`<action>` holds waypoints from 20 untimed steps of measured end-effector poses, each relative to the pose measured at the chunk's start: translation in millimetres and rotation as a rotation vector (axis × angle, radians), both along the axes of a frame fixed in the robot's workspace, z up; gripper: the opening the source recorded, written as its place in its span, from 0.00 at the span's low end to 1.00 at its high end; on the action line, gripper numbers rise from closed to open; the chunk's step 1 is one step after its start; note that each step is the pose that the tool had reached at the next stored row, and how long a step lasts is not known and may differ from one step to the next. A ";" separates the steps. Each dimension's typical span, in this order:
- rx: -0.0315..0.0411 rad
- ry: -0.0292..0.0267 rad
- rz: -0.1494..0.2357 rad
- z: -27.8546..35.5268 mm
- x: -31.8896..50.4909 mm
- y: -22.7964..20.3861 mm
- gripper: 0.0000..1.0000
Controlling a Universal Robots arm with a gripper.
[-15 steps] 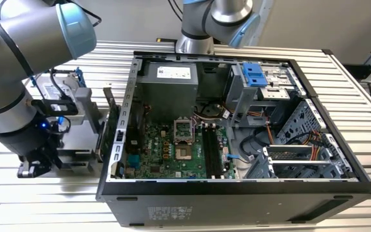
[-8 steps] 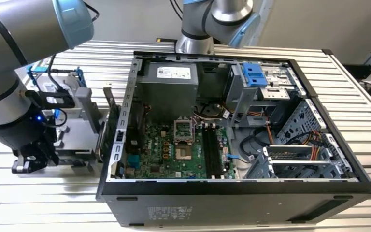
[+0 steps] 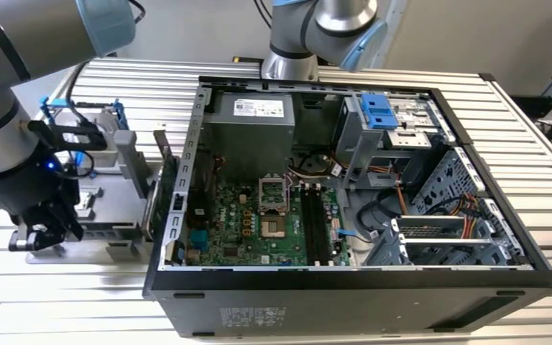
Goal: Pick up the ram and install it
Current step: 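Pick up the ram and move it above insertion slot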
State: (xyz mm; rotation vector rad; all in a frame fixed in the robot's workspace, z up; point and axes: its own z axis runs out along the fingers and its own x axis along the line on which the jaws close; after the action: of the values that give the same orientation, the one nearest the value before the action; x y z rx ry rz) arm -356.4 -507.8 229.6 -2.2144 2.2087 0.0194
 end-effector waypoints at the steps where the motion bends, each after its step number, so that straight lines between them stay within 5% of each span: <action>1: 0.0000 0.0000 0.000 1.6 0.0 0.0 0.00; 20: -0.0001 0.0000 0.000 37.7 0.0 0.0 0.00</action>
State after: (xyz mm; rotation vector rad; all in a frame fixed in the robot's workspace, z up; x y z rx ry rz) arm -356.5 -507.7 267.3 -2.2139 2.2092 0.0194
